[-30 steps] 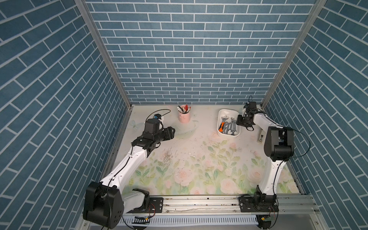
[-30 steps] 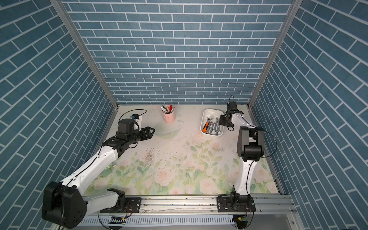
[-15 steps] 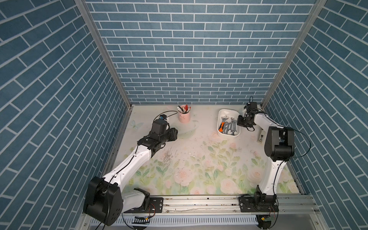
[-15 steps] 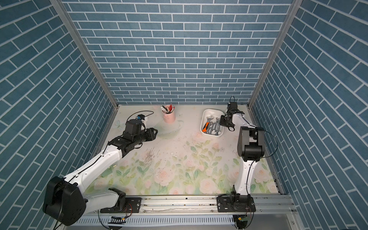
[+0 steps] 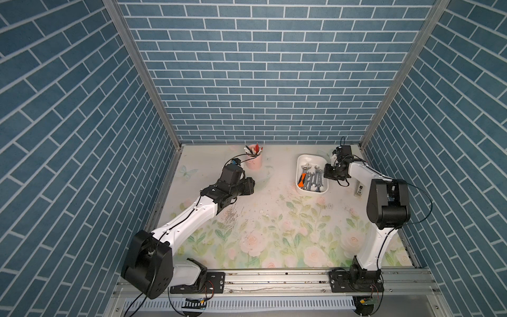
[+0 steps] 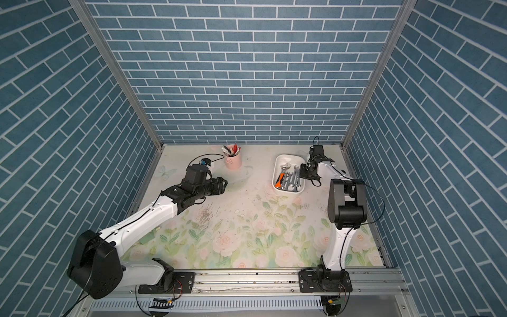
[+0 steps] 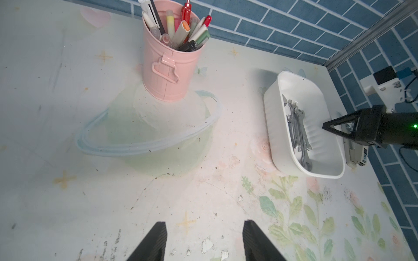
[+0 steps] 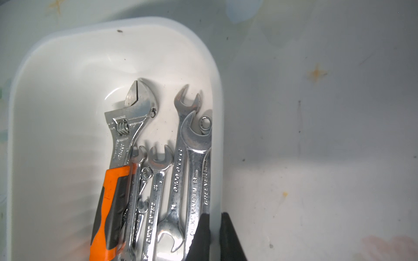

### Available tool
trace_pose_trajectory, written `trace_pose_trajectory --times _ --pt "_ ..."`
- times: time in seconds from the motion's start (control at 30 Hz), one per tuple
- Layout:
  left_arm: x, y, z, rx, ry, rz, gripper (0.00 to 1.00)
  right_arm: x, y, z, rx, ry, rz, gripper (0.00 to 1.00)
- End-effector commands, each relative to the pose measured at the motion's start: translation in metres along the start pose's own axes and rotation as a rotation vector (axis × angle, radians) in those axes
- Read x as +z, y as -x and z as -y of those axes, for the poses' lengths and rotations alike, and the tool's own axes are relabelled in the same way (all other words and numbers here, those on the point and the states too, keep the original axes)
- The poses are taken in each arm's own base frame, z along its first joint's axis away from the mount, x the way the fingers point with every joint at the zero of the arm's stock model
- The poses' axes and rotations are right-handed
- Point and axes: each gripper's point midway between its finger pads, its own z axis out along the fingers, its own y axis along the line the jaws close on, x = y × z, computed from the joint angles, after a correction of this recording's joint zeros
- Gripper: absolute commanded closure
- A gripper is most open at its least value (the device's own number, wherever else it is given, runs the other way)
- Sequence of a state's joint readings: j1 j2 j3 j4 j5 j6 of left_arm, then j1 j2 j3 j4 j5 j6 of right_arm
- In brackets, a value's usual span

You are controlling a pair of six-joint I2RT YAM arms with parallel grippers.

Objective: Take out the wrench from the storage box
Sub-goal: Move the storage box to the center of the board.

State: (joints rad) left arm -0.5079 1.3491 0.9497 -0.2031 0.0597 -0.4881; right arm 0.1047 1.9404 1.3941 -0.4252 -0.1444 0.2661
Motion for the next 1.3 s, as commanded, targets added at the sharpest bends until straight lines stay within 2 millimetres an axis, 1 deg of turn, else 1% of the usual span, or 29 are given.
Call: trace_pose_trajectory --times 0.0,0.07,0.17,0.43,0.67,0.8,0.9,1.0,1.03,1.17,1.2,1.27 --pt "0.003 0.008 0.012 0.004 -0.003 0.02 0.34 -0.005 -0.04 -0.026 -0.012 0.062 -0.106 0.99" --pt "0.008 0.005 0.019 0.011 -0.009 0.008 0.29 -0.009 -0.05 -0.037 -0.019 0.081 -0.116 0.99" --pt "0.013 0.001 0.029 0.019 -0.019 -0.003 0.26 -0.014 -0.063 -0.05 -0.022 0.098 -0.128 0.99" --pt "0.036 -0.023 0.049 0.012 -0.027 -0.062 0.26 -0.028 -0.102 -0.083 -0.019 0.16 -0.154 0.99" --pt "0.058 -0.05 0.06 -0.01 -0.043 -0.126 0.3 -0.037 -0.134 -0.116 -0.021 0.226 -0.181 0.98" --pt "0.068 -0.063 0.06 -0.015 -0.037 -0.162 0.38 -0.038 -0.151 -0.133 -0.033 0.254 -0.208 0.98" --pt "0.073 -0.072 0.053 -0.026 -0.013 -0.181 0.47 -0.038 -0.159 -0.141 -0.037 0.254 -0.221 0.96" --pt "0.075 -0.079 0.046 -0.033 0.014 -0.189 0.53 -0.039 -0.164 -0.149 -0.038 0.263 -0.225 0.93" --pt "0.076 -0.08 0.044 -0.033 0.019 -0.191 0.55 -0.041 -0.165 -0.151 -0.035 0.268 -0.225 0.91" --pt "0.076 -0.086 0.037 -0.029 0.046 -0.2 0.66 -0.045 -0.17 -0.159 -0.045 0.282 -0.229 0.75" --pt "0.076 -0.087 0.035 -0.029 0.054 -0.2 0.68 -0.046 -0.17 -0.159 -0.046 0.281 -0.229 0.73" --pt "0.076 -0.088 0.031 -0.028 0.074 -0.2 0.75 -0.05 -0.169 -0.16 -0.049 0.28 -0.224 0.69"
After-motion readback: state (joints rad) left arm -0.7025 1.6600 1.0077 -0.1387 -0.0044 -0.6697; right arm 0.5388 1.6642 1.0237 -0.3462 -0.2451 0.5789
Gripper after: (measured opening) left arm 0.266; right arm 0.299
